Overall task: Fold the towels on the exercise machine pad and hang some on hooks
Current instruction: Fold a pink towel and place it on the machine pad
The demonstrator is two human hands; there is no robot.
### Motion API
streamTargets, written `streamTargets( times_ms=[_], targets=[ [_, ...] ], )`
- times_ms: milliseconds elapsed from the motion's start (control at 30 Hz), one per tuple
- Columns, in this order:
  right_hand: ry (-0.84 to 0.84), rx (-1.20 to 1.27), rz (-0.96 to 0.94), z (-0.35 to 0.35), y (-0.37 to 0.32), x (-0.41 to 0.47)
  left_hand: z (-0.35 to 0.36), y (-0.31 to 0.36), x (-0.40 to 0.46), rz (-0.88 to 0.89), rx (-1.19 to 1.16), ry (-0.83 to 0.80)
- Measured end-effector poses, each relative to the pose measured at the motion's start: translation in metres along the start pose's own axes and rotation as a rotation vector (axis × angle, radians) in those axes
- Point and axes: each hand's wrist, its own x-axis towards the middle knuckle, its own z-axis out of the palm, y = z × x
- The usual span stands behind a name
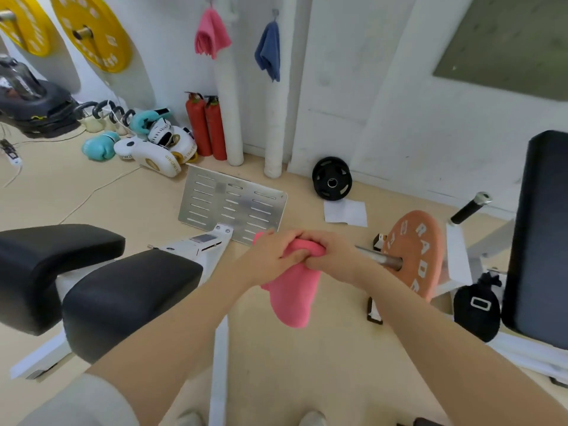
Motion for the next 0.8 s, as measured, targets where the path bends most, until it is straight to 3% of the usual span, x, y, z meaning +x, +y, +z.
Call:
streamTargets(
  times_ms=[300, 400, 633, 800],
  targets=[
    [0.123, 0.125, -0.118, -0.121, 0.006, -0.018, -0.011, 0.079, 0.077, 0.046, -0.001, 0.116],
    [0.062, 0.122, -0.116, -0.143, -0.003, -0.001, -0.024, 0.082, 0.097, 0.055, -0.011, 0.192],
    [0.003, 0.157, -0.168, -0.144, -0.047, 0.100, -0.078, 0.043, 0.134, 0.038, -0.085, 0.417],
    [0.043, 0.238, -0.243, -0.160, -0.061, 0.187, -0.129, -0.001, 0.200, -0.024, -0.104, 0.458]
  ],
)
